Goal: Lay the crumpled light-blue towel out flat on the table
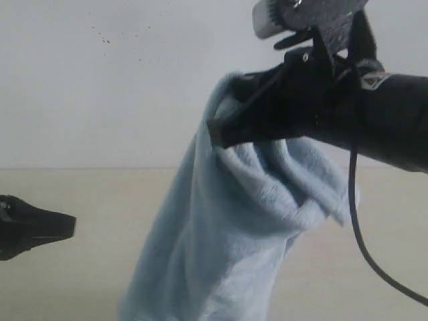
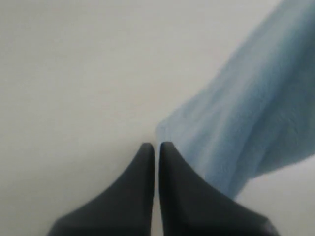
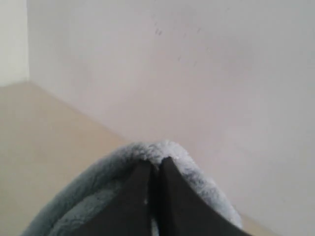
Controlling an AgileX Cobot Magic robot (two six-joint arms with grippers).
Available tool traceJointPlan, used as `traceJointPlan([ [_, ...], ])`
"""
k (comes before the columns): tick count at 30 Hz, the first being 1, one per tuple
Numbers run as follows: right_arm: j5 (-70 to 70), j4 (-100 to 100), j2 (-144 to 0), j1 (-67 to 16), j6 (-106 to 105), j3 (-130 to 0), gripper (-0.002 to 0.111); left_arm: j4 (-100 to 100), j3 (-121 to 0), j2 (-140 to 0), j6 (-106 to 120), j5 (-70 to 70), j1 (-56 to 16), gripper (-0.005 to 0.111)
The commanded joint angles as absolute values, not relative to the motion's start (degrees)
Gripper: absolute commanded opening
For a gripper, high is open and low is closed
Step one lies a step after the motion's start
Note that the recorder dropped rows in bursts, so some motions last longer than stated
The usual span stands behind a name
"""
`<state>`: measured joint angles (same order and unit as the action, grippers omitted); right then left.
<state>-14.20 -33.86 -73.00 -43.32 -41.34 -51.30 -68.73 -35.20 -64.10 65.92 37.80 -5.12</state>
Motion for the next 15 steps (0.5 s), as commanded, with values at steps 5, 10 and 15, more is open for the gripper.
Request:
traceJointPlan([
  [5,-15.23,-33.86,-72.59,-43.33,-42.12,-52.06,0.0,-88.02,-35.64,-67.99,97.8,68.02,-5.34,0.004],
  [10,-3.68,-33.86,-73.16,-43.33,-41.98,-52.06,0.0,-89.34,-35.64,-68.75,97.69,67.47,-5.34,0.004],
  [15,6.13,-33.86,-76.95,-43.33,-41.98,-52.06,0.0,-90.2,-35.55,-68.75,97.58,67.99,-5.34,0.004],
])
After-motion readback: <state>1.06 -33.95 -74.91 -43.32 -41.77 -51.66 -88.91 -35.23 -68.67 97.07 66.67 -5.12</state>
